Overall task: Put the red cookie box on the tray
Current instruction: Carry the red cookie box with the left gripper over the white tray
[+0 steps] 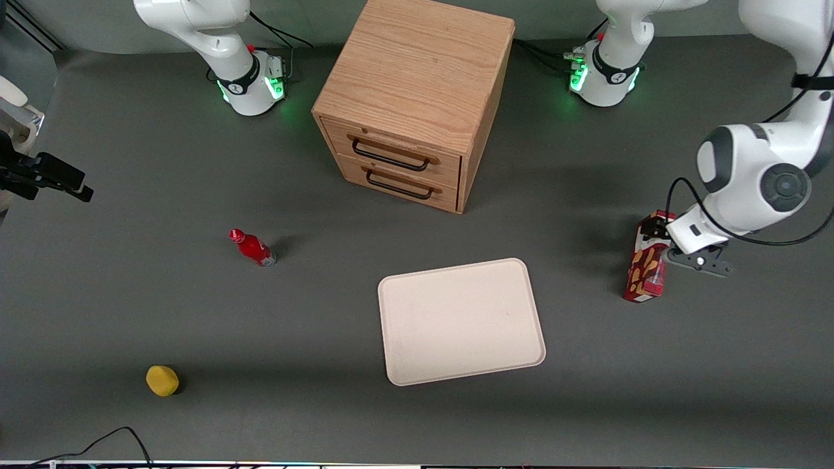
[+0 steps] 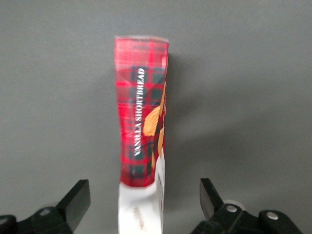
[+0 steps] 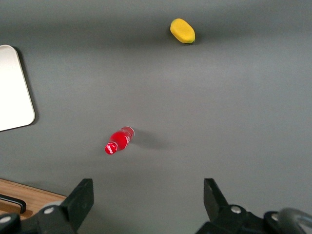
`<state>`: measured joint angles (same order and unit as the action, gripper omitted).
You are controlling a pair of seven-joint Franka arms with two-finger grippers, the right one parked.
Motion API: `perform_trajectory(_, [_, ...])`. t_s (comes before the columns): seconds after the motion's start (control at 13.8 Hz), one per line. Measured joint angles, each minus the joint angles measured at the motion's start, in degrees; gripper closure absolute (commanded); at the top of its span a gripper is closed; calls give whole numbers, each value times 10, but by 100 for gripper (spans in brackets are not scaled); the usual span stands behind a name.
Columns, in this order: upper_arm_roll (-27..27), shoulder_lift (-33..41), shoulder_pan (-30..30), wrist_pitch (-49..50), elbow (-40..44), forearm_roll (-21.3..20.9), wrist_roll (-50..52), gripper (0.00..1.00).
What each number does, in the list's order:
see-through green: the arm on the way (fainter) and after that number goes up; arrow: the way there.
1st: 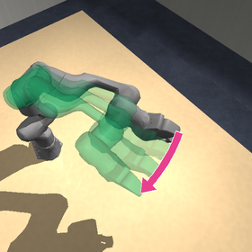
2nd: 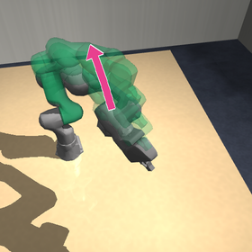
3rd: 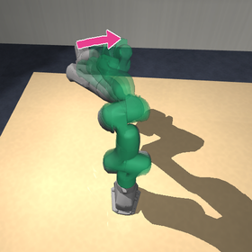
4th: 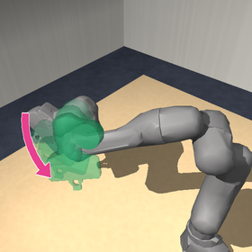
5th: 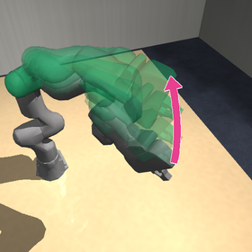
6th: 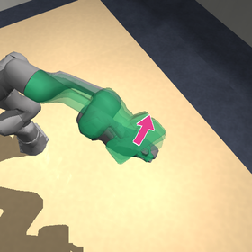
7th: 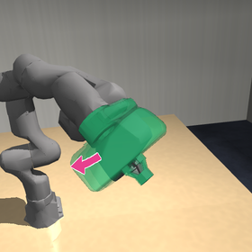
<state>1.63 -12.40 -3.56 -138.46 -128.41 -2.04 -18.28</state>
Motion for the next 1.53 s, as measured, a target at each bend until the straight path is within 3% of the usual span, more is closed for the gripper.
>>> perform_trajectory(0.07, [0, -12, 0, -44, -18, 1, 0, 100])
perform_trajectory(0.22, [0, -35, 0, -93, -31, 10, 0, 100])
perform_trajectory(0.44, [-1, -43, 0, -91, -19, 16, 0, 100])
perform_trajectory(0.58, [-1, -40, 0, -30, 19, 20, 0, 100])
perform_trajectory(0.8, [-1, -25, 0, 170, 146, 56, 12, 100])
perform_trajectory(0.95, [11, -13, 1, 299, 249, 64, 84, 100])
perform_trajectory(1.16, [96, -11, 4, 348, 333, 77, 291, 100])
perform_trajectory(1.38, [206, -60, 15, 258, 344, 70, 478, 100])
perform_trajectory(1.53, [239, -123, 27, 166, 343, 25, 540, 100])
